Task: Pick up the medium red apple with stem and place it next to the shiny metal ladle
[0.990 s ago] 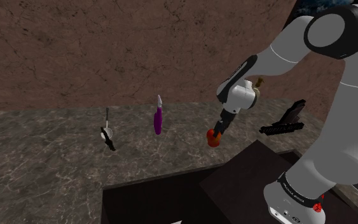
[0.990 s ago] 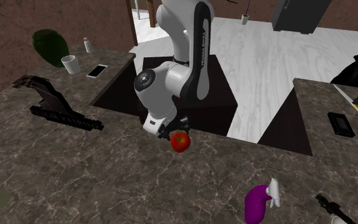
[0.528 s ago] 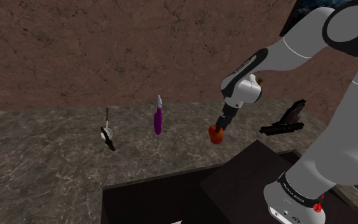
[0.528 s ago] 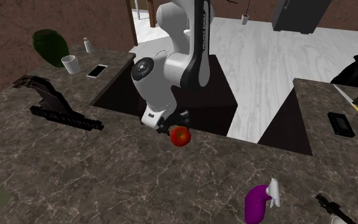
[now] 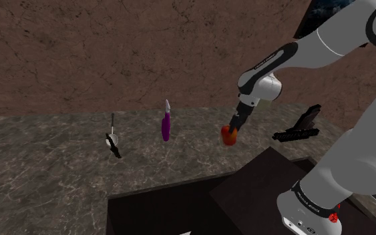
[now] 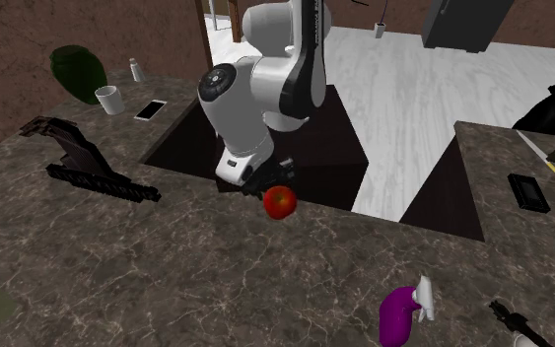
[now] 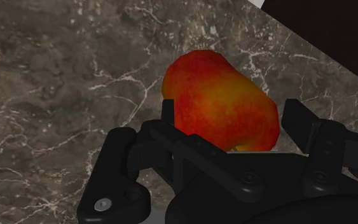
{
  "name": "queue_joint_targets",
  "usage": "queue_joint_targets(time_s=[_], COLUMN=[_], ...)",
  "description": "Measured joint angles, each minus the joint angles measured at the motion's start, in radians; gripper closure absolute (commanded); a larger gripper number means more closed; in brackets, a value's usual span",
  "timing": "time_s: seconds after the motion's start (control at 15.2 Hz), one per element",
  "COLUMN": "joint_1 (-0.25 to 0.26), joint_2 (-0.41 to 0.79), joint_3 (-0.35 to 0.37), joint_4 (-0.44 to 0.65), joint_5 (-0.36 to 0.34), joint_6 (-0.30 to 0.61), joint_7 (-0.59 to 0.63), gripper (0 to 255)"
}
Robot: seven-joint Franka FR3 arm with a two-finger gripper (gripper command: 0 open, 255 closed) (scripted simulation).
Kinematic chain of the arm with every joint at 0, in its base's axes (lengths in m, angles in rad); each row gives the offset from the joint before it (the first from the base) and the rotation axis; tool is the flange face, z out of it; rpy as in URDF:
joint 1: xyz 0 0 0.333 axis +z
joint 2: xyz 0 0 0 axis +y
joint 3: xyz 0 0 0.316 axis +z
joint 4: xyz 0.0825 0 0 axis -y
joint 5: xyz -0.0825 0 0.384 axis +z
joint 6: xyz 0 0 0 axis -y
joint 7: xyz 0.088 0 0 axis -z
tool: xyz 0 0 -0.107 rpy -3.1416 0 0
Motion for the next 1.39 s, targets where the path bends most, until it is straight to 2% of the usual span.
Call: queue_joint_targets(time_s=[1.12, 1.39], joint_1=[-0.019, 0.006], joint_2=[-0.225, -0.201], joint_3=[-0.009, 0.014], joint_4=[0.035, 0.08], joint_5=[-0.184, -0.165], joint_6=[-0.217, -0.232], joint_7=[0.171, 0.208], gripper=[255, 255])
